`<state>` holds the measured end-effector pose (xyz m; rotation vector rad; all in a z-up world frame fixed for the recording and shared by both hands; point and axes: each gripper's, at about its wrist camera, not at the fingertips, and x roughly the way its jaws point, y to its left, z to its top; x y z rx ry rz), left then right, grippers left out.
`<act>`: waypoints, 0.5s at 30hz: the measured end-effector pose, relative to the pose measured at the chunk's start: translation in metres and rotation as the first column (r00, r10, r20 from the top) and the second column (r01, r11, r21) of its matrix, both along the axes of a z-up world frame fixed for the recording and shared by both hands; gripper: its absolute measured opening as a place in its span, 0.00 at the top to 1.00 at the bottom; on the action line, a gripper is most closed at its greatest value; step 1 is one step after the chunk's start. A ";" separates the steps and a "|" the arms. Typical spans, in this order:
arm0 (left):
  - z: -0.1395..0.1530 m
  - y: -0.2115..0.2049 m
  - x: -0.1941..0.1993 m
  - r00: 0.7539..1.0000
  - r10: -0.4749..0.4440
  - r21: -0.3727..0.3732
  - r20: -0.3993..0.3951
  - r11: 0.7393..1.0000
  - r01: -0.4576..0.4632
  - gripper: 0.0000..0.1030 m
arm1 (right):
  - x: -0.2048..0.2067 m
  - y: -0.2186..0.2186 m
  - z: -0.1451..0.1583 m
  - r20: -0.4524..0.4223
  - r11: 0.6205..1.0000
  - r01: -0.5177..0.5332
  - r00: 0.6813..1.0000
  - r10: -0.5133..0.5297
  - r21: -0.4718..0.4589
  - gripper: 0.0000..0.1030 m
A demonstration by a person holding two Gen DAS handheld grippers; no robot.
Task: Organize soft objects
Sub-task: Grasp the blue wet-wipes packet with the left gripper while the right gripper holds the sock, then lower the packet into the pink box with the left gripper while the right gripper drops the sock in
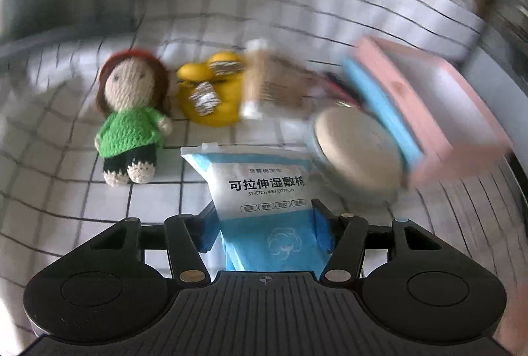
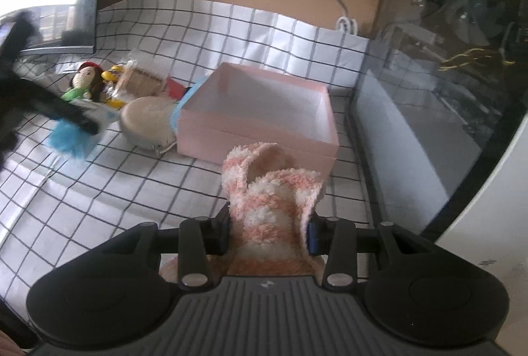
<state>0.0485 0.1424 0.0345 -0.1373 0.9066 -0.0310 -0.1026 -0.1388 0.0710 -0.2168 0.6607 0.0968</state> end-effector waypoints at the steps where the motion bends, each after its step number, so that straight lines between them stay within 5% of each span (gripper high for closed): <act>1: 0.006 -0.006 -0.012 0.999 -0.042 0.032 0.011 0.999 0.042 0.40 | 0.000 -0.004 0.001 0.002 1.000 0.011 1.000 -0.011 -0.001 0.61; 3: 0.021 -0.016 -0.034 0.992 -0.123 0.048 0.034 0.991 0.121 0.41 | -0.002 -0.009 0.004 0.010 1.000 0.029 1.000 -0.029 -0.002 0.61; 7: 0.061 -0.033 -0.053 0.964 -0.255 -0.060 0.080 0.964 0.260 0.41 | -0.006 -0.017 0.009 0.035 0.999 0.051 0.998 -0.051 0.016 0.61; 9: 0.083 -0.047 -0.043 0.948 -0.292 -0.122 0.124 0.944 0.307 0.41 | -0.008 -0.020 0.011 0.049 0.998 0.051 0.997 -0.052 0.026 0.61; 15: 0.122 -0.107 0.016 0.908 -0.341 -0.151 0.242 0.912 0.382 0.40 | -0.016 -0.025 0.011 0.072 0.996 0.071 0.995 -0.075 0.051 0.61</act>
